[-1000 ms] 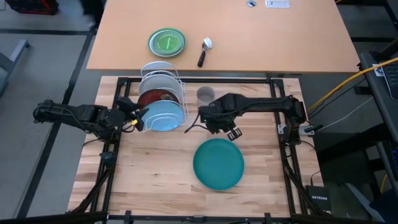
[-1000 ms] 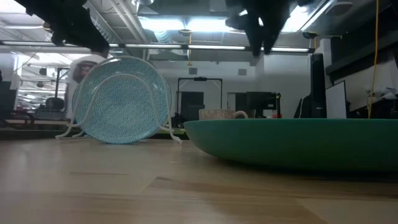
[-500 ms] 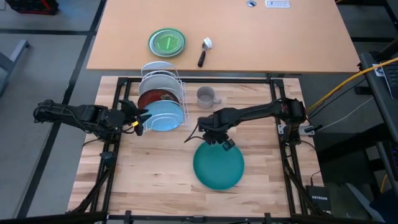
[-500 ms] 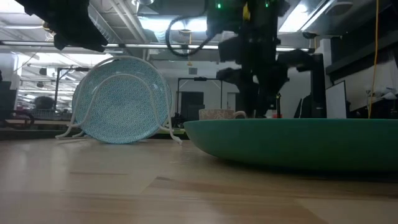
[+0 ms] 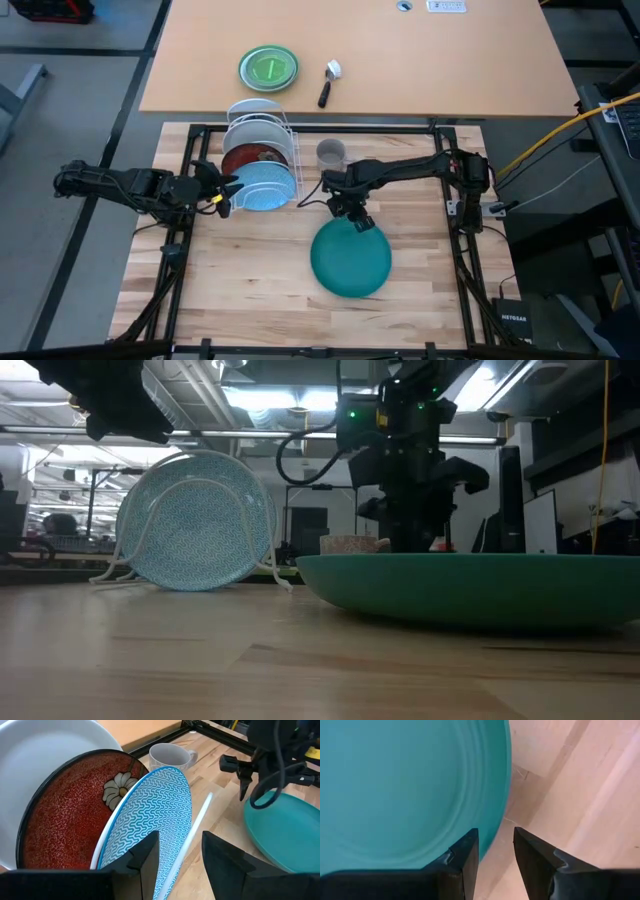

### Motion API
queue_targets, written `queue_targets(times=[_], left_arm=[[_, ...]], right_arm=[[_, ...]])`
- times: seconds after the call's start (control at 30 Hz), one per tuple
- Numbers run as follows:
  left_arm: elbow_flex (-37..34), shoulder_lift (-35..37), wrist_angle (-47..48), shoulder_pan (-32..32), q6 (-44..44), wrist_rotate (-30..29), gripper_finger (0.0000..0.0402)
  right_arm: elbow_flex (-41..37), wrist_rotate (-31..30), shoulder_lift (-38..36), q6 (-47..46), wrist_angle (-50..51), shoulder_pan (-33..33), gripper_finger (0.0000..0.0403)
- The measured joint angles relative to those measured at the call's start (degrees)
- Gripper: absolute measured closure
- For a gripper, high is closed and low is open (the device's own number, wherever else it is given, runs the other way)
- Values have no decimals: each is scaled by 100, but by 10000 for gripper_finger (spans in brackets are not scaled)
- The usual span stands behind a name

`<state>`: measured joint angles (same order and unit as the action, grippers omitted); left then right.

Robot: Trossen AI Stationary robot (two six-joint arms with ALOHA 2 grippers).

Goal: Sort dishes
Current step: Put the green plate into the dish rack

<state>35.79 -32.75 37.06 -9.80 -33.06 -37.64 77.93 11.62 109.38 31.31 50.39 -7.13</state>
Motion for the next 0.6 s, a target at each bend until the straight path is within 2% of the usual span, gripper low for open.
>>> queue_targets(times=[0.13, 0.37, 0.6], left_arm=[[0, 0, 2, 0, -2, -1, 265], [-1, -2, 7, 0, -33, 0, 265], [-4, -2, 11, 0, -31, 1, 265]], right_arm=[[-4, 149, 72, -193, 27, -127, 274], [-4, 897, 491, -413, 46, -151, 274], [24, 998, 904, -414, 18, -169, 276]])
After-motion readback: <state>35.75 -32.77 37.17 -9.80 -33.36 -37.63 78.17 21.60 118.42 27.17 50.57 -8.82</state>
